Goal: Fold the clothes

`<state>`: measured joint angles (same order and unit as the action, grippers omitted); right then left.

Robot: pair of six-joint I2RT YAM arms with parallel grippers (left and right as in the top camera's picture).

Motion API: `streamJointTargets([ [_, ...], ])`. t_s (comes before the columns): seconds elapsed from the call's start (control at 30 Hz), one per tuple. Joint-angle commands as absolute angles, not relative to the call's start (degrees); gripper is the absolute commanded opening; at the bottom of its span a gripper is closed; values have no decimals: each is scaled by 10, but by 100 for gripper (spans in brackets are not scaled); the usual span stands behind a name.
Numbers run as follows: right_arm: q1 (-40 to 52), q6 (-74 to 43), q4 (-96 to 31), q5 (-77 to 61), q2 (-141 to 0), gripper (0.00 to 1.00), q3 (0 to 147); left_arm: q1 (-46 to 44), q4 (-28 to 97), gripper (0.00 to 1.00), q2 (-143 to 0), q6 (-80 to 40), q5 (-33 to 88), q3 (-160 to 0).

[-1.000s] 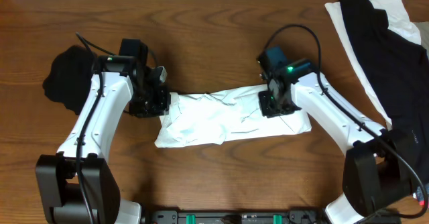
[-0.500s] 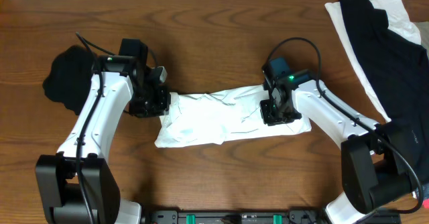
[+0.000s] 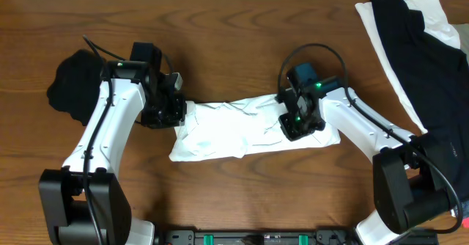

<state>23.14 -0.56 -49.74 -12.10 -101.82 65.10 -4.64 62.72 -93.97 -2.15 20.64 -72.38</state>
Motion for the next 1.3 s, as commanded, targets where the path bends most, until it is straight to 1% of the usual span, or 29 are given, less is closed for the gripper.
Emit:
streamJointTargets([
  [0.0, 228, 15, -479, -122, -1023, 18, 670, -44, 629, 12, -932, -22, 209, -723],
  [0.13, 229, 5, -457, -105, -1023, 30, 706, -44, 629, 11, -932, -23, 209, -723],
  [0.27, 244, 4, -439, -105, -1023, 38, 715, -44, 629, 11, -932, -23, 209, -723],
  [0.37, 266, 2, -432, -95, -1030, 39, 715, -44, 629, 11, -932, -23, 209, -723],
  [0.5, 284, -36, -428, -40, -1057, 40, 715, -44, 629, 11, -932, -23, 209, -723],
  [0.8, 303, -41, -425, -43, -1127, 43, 715, -44, 629, 11, -932, -23, 209, -723],
  [0.97, 304, -42, -425, -43, -1134, 47, 715, -44, 629, 11, -932, -23, 209, -723],
  [1.03, 304, -42, -424, -43, -1134, 45, 715, -44, 629, 11, -932, -22, 209, -723],
  [1.07, 304, -42, -424, -43, -1134, 36, 715, -44, 629, 11, -932, -22, 209, -723],
  [1.1, 304, -42, -424, -40, -1134, 24, 715, -44, 629, 11, -932, -22, 209, -723],
  [1.13, 304, -43, -424, -36, -1134, 15, 715, -44, 629, 12, -932, -22, 209, -723],
  [1.17, 304, -44, -424, -32, -1134, 14, 715, -44, 629, 11, -932, -22, 209, -723],
  [1.2, 304, -47, -424, -30, -1134, 16, 715, -44, 629, 11, -932, -22, 209, -723],
  [1.27, 304, -47, -424, -30, -1134, 32, 715, -44, 629, 11, -932, -22, 209, -723],
])
